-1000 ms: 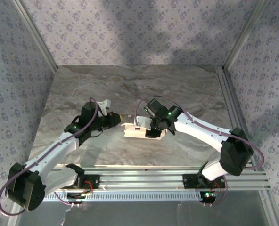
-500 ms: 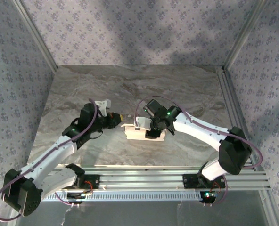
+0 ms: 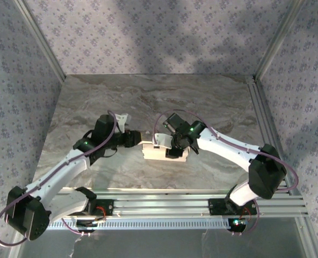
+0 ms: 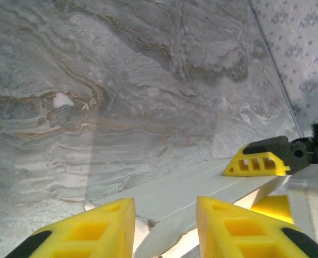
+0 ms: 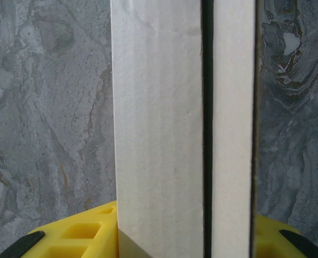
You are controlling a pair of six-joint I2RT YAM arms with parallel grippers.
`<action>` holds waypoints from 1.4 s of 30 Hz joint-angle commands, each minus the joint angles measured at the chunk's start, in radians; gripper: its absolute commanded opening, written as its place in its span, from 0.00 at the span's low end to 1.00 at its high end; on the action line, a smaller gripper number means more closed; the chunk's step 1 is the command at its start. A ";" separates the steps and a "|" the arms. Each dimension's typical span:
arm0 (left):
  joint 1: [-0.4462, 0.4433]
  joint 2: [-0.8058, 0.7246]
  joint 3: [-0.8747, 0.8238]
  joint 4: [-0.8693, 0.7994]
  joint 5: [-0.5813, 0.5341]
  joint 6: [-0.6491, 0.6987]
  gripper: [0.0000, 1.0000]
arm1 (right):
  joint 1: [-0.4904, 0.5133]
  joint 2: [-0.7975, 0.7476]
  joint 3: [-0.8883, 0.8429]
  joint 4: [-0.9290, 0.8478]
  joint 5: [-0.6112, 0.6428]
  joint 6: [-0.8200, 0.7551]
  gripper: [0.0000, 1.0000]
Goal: Fold the paper box
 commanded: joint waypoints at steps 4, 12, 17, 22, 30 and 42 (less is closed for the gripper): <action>-0.060 -0.004 0.082 -0.199 -0.014 0.285 0.35 | -0.010 0.026 0.029 -0.012 -0.021 -0.021 0.37; -0.079 -0.039 0.093 -0.260 -0.128 0.456 0.45 | -0.012 0.030 0.029 -0.014 -0.025 -0.024 0.37; -0.080 0.020 0.125 -0.243 -0.101 0.452 0.45 | -0.012 0.033 0.030 -0.013 -0.030 -0.022 0.37; -0.080 0.064 0.154 -0.231 -0.080 0.432 0.39 | -0.012 0.031 0.032 -0.014 -0.030 -0.023 0.37; -0.082 0.111 0.186 -0.272 -0.076 0.396 0.25 | -0.015 0.029 0.031 -0.009 -0.035 -0.022 0.36; -0.081 0.095 0.180 -0.248 -0.041 0.296 0.16 | -0.017 0.030 0.029 -0.002 -0.041 -0.022 0.36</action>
